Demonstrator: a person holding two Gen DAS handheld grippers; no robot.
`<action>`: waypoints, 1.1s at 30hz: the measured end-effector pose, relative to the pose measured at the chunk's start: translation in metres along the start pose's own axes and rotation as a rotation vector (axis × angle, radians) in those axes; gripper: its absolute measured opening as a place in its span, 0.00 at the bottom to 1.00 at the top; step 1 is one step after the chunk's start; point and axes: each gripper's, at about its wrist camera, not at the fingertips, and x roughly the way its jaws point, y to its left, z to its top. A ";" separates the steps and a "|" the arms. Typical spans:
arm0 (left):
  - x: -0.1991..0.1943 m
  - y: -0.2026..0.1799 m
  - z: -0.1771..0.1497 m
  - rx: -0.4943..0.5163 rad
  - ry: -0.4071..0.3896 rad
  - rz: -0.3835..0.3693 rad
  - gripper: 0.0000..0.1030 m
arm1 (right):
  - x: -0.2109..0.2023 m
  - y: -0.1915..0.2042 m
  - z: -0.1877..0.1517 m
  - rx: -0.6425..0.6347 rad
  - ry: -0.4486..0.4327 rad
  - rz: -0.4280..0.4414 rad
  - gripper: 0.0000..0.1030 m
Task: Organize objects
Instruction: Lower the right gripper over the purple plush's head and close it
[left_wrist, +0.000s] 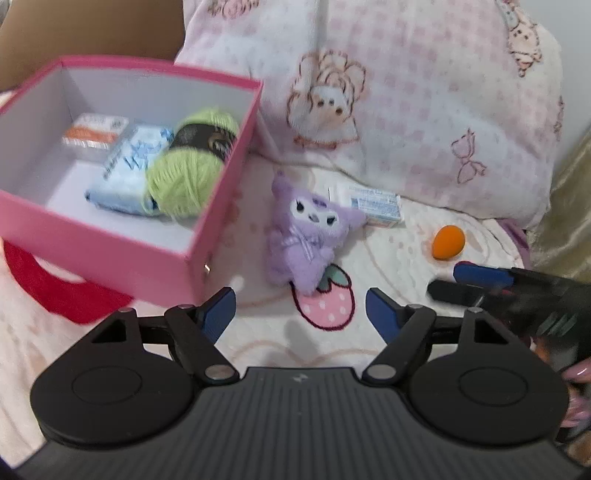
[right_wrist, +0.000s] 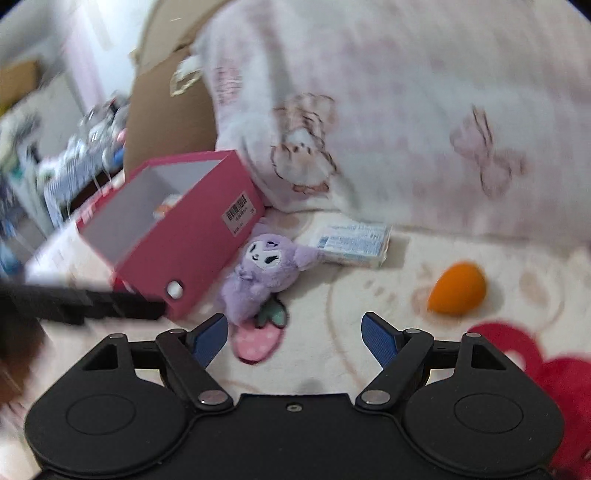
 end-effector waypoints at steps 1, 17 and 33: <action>0.006 -0.001 -0.002 0.002 0.006 -0.008 0.73 | 0.001 0.002 0.006 0.017 0.006 0.031 0.81; 0.057 -0.005 -0.008 -0.049 -0.132 0.019 0.44 | 0.083 0.043 0.081 -0.269 0.171 0.015 0.48; 0.067 0.010 -0.005 -0.097 -0.106 0.017 0.40 | 0.141 0.024 0.086 -0.193 0.270 -0.070 0.52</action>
